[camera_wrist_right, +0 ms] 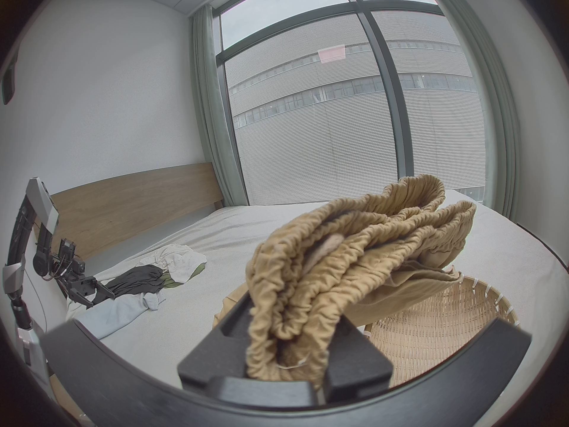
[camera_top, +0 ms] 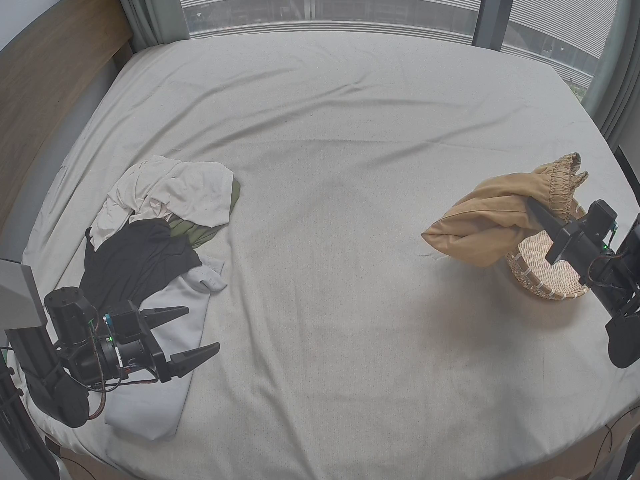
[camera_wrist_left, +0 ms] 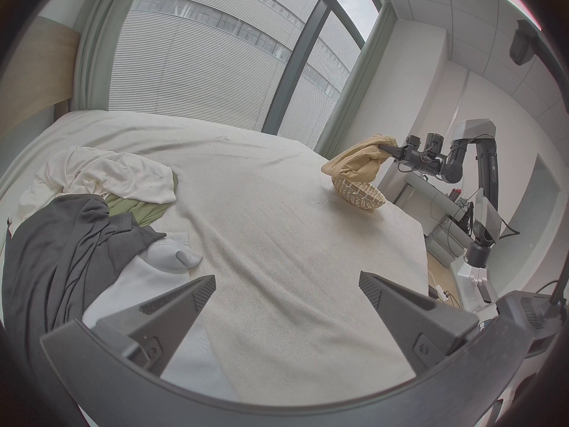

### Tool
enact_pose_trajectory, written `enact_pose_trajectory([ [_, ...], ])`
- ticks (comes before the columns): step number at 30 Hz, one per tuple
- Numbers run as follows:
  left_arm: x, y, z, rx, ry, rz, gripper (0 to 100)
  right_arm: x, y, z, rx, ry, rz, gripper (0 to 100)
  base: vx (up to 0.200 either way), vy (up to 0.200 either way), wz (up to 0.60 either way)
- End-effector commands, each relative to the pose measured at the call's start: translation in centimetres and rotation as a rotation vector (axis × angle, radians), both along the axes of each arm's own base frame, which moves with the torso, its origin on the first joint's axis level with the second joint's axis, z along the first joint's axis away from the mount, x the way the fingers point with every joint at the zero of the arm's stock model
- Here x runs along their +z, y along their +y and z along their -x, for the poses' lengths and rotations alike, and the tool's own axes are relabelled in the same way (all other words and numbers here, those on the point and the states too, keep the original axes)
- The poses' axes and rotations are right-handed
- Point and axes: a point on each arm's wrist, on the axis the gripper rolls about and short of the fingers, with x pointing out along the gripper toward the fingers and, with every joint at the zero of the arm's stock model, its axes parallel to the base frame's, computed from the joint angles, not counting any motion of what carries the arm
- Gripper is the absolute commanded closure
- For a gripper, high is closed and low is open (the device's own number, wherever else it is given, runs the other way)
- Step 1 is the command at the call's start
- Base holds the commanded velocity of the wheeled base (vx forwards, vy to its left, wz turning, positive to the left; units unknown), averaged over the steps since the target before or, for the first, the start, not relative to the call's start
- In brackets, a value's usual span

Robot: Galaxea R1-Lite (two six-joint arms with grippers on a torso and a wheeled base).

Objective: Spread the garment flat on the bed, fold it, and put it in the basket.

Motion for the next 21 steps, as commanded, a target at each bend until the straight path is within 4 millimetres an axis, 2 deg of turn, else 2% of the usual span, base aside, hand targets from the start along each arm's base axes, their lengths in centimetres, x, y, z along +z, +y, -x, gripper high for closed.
enact_pose_trajectory([
  [1,0.0,0.0,0.0,0.000,-0.002,0.000,0,0.3,-6.1,-1.9,-0.233,-0.049,0.072,100,0.000,0.000,0.00],
  [8,-0.1,0.0,0.0,0.000,0.000,0.000,0,1.6,-6.0,-2.5,-0.227,-0.102,0.057,100,0.000,0.000,0.00],
  [10,-0.1,0.0,0.0,0.000,0.000,0.000,0,2.0,-5.4,-2.4,-0.206,-0.110,0.033,100,0.000,0.000,0.00],
  [13,-0.1,0.0,0.0,-0.001,0.002,0.000,0,2.0,-5.7,-2.2,-0.220,-0.103,0.027,100,0.000,0.000,0.00],
  [21,-0.1,0.0,0.0,-0.001,0.003,0.000,0,-1.3,-5.9,-1.0,-0.239,0.075,0.049,100,0.000,0.000,0.00],
])
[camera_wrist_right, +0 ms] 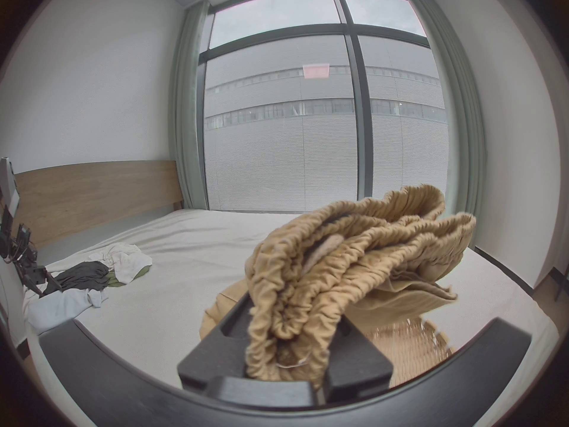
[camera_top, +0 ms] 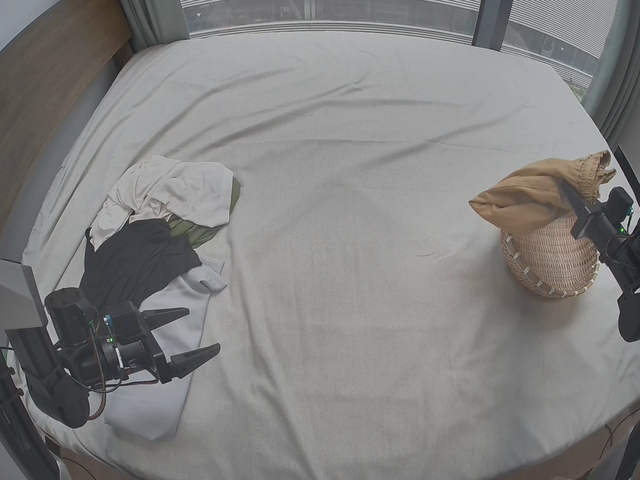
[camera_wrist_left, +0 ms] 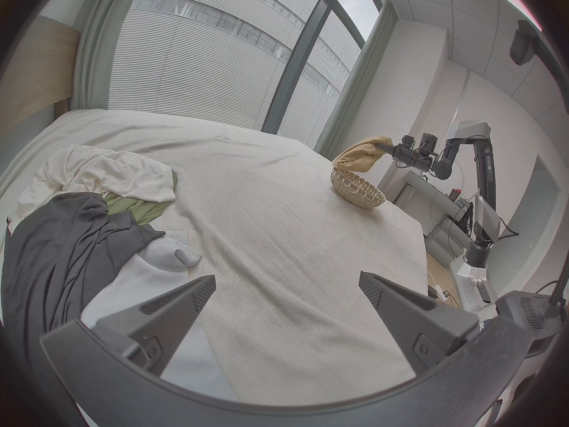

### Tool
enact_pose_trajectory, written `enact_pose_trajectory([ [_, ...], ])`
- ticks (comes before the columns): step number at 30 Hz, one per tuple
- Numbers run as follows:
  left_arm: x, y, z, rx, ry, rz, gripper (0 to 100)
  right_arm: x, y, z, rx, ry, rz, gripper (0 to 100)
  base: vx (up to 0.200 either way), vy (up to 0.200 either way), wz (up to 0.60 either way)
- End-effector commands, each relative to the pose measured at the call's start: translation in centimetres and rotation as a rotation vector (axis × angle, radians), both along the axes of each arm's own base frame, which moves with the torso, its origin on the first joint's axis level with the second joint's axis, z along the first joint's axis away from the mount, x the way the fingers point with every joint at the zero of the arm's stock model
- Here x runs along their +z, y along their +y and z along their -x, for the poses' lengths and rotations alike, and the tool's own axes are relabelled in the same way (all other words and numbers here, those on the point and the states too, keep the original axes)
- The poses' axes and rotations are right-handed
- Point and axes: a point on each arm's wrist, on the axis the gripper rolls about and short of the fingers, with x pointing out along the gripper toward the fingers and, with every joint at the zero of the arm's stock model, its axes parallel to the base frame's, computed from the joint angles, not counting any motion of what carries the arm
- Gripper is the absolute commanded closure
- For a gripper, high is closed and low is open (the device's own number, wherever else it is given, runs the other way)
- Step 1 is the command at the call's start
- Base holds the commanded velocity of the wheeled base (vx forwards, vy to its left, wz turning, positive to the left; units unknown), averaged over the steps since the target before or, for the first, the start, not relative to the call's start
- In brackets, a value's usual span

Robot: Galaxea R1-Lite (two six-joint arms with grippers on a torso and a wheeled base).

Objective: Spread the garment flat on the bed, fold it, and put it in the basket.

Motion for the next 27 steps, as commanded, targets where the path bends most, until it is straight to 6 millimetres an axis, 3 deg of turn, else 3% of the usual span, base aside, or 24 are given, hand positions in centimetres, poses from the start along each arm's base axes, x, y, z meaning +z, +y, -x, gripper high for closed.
enact_pose_trajectory([
  [1,0.0,0.0,0.0,0.000,0.000,0.000,0,-2.5,0.0,0.9,-0.008,0.125,0.029,100,0.000,0.000,0.00],
  [5,0.0,0.0,0.0,0.000,-0.002,0.000,0,-4.2,-0.4,0.5,-0.025,0.191,0.058,100,0.000,0.000,0.00],
  [11,0.0,0.0,0.0,0.000,0.000,0.000,0,-4.5,-1.8,0.2,-0.070,0.196,0.055,100,0.000,0.000,0.00],
  [12,0.0,0.0,0.0,0.000,-0.002,0.000,0,-4.4,-2.0,0.2,-0.075,0.194,0.054,0,0.000,0.000,0.00],
  [23,0.0,0.0,0.0,-0.002,0.000,0.000,0,-3.5,-2.2,0.1,-0.083,0.155,0.060,0,0.000,0.000,0.00],
  [27,0.0,0.0,-0.1,0.000,-0.002,0.000,0,-1.8,-2.0,0.7,-0.084,0.095,0.074,0,0.000,0.000,0.00],
])
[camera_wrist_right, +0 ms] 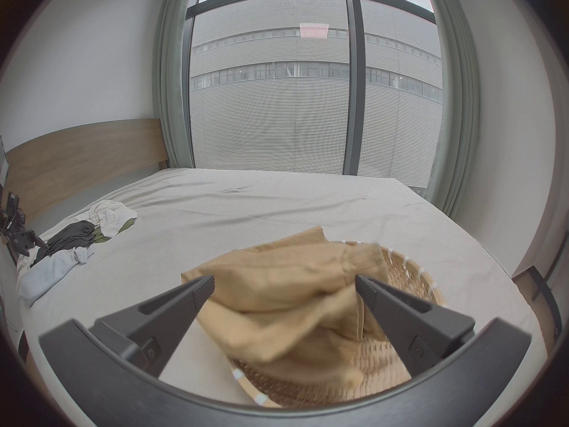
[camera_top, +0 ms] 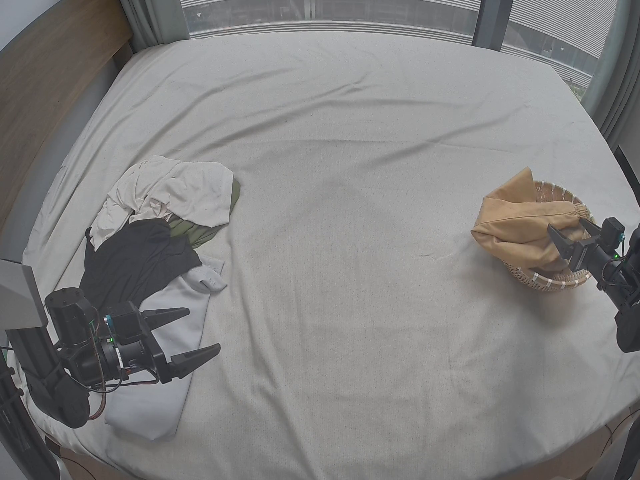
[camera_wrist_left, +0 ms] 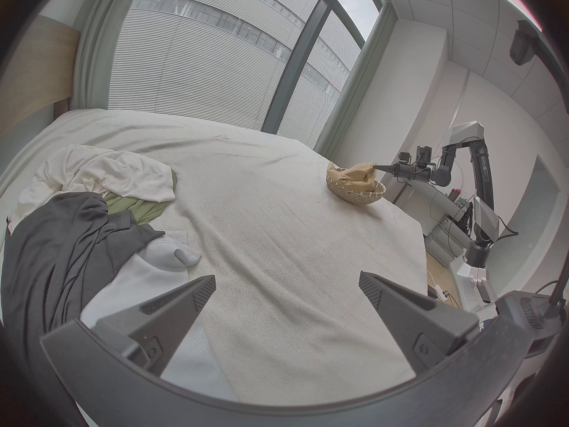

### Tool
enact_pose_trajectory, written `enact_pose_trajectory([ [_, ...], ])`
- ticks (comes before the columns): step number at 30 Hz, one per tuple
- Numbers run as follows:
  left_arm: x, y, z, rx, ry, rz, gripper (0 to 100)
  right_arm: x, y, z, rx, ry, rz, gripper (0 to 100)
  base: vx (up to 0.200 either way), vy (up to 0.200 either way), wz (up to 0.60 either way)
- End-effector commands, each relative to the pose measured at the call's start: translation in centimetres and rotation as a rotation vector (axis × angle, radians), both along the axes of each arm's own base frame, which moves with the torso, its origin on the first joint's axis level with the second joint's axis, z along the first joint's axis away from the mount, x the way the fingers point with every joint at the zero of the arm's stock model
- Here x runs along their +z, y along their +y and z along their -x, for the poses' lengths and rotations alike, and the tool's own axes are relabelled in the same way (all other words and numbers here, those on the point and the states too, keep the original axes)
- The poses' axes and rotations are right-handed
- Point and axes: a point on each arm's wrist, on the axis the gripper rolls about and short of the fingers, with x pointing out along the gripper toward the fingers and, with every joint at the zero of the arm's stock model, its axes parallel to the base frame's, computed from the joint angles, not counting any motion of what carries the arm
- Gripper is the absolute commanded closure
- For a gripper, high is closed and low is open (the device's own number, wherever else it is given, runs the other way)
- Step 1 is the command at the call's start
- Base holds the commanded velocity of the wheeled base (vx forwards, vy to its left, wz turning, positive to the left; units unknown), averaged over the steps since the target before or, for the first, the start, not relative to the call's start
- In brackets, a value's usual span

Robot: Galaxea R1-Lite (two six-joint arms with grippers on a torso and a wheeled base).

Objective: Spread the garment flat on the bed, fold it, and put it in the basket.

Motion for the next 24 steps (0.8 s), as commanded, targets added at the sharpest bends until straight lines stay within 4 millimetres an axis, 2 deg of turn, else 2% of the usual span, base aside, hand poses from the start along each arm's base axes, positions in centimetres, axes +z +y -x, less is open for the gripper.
enact_pose_trajectory([
  [1,0.0,0.0,-0.1,0.000,0.000,0.001,0,1.9,0.2,0.6,0.002,-0.064,0.017,0,0.000,0.000,0.00],
  [8,0.0,-0.1,0.0,-0.003,0.000,0.001,0,2.3,1.8,1.0,0.063,-0.084,0.019,0,0.000,0.000,0.00],
  [9,0.0,-0.1,0.0,-0.003,0.000,0.001,0,2.0,3.2,1.1,0.121,-0.071,0.007,0,0.000,0.000,0.00],
  [10,0.0,-0.1,0.0,-0.003,0.000,0.001,0,2.0,3.2,1.1,0.121,-0.071,0.007,0,0.000,0.000,0.00],
  [11,0.0,-0.1,0.0,-0.005,-0.002,0.001,0,1.4,4.7,1.3,0.179,-0.042,-0.009,0,0.000,0.000,0.00],
  [15,0.0,-0.3,0.1,-0.014,0.000,0.001,0,0.4,8.0,2.1,0.307,-0.008,-0.029,0,0.000,0.000,0.00],
  [24,0.6,-0.5,0.3,-0.020,-0.018,0.008,0,-1.4,12.6,5.2,0.510,0.061,-0.029,0,0.000,0.000,0.00],
])
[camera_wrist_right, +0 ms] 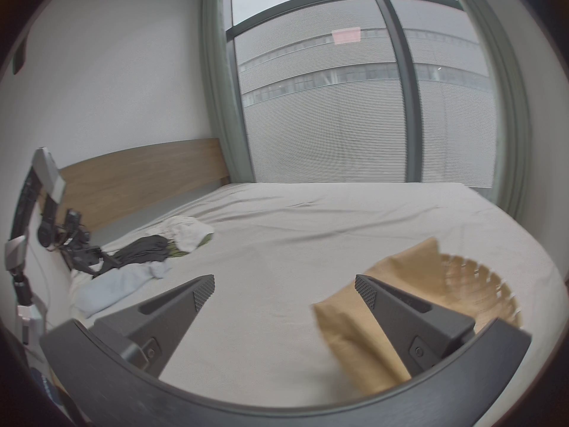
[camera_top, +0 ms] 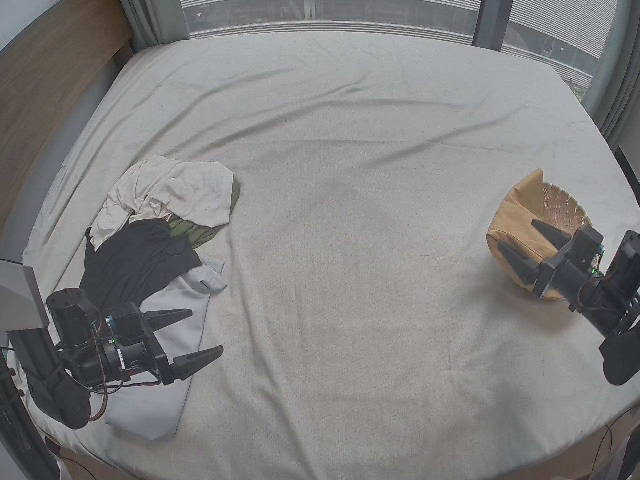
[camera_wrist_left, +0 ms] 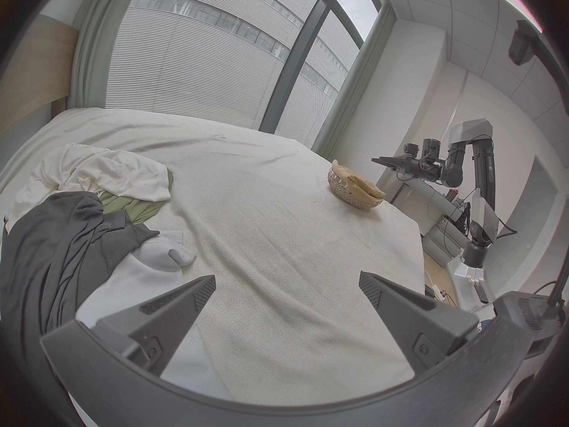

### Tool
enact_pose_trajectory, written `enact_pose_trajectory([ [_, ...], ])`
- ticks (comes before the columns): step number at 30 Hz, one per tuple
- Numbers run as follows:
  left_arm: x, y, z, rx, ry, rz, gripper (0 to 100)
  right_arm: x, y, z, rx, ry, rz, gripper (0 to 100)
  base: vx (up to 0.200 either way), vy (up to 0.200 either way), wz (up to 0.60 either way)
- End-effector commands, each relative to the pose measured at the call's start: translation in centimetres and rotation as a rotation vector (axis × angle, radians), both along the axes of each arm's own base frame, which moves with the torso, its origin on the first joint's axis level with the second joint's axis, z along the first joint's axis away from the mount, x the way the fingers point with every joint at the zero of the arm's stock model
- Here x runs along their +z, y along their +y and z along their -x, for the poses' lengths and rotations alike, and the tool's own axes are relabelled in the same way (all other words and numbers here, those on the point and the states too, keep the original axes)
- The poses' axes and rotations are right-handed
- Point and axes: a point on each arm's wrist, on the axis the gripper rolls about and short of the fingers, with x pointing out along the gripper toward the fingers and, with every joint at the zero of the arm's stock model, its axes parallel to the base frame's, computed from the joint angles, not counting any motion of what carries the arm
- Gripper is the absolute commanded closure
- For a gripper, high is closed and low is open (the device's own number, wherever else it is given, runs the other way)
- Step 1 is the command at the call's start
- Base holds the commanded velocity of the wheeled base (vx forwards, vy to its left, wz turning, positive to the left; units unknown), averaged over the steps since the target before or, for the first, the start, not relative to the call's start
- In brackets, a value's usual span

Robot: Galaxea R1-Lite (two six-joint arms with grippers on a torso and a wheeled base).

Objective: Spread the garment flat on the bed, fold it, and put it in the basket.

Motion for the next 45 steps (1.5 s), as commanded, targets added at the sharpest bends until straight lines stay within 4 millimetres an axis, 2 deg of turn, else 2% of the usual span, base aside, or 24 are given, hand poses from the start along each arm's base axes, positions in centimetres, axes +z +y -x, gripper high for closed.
enact_pose_trajectory([
  [1,0.7,-0.2,0.2,-0.007,-0.026,0.005,0,-1.3,2.2,1.9,0.109,0.060,0.013,0,0.000,0.000,0.00],
  [8,2.1,-0.6,1.2,-0.023,-0.050,0.031,0,-2.6,3.2,4.1,0.181,0.134,0.038,0,0.000,0.000,0.00],
  [11,3.6,-1.2,2.0,-0.041,-0.077,0.063,0,-2.4,3.3,4.9,0.193,0.130,0.039,0,0.000,0.000,0.00],
  [14,5.8,-2.0,3.5,-0.078,-0.125,0.112,0,-1.7,3.1,5.7,0.198,0.097,0.033,0,0.000,0.000,0.00],
  [15,5.8,-2.0,3.5,-0.078,-0.125,0.112,0,-1.7,3.1,5.7,0.198,0.097,0.033,0,0.000,0.000,0.00],
  [16,6.9,-2.6,4.8,-0.095,-0.134,0.152,0,-1.1,2.9,6.5,0.196,0.067,0.025,0,0.000,0.000,0.00],
  [19,8.0,-2.7,6.5,-0.074,-0.167,0.172,0,-0.5,2.3,8.2,0.191,0.041,0.014,0,0.000,0.000,0.00],
  [23,7.7,-2.3,8.2,-0.052,-0.156,0.166,0,0.7,1.7,9.7,0.171,0.018,-0.024,0,0.000,0.000,0.00],
  [24,7.7,-2.2,8.7,-0.046,-0.156,0.164,0,1.4,1.2,10.8,0.155,0.012,-0.061,0,0.000,0.000,0.00],
  [30,8.4,-1.7,10.5,0.046,-0.112,0.178,0,1.8,-0.3,14.2,0.043,0.037,-0.087,0,0.000,0.000,0.00],
  [34,7.9,-2.0,11.9,0.056,-0.030,0.156,0,1.6,-1.4,16.9,-0.010,0.060,-0.110,0,0.000,0.000,0.00],
  [36,7.8,-2.0,12.1,0.064,-0.018,0.152,0,1.5,-1.6,17.4,-0.028,0.056,-0.114,0,0.000,0.000,0.00],
  [37,7.8,-1.7,13.0,0.089,0.002,0.145,0,1.4,-2.3,18.6,-0.096,0.048,-0.120,0,0.000,0.000,0.00],
  [40,7.9,-1.3,14.5,0.099,0.022,0.156,0,1.0,-3.0,20.3,-0.143,0.035,-0.124,0,0.000,0.000,0.00],
  [41,7.9,-1.3,14.5,0.099,0.022,0.156,0,1.0,-3.0,20.3,-0.143,0.035,-0.124,0,0.000,0.000,0.00],
  [42,8.1,-0.8,16.0,0.104,0.006,0.170,0,0.6,-3.4,21.6,-0.170,0.017,-0.129,0,0.000,0.000,0.00],
  [45,7.8,-0.2,17.8,0.154,0.010,0.169,0,-0.4,-3.8,23.3,-0.218,0.007,-0.132,0,0.000,0.000,0.00],
])
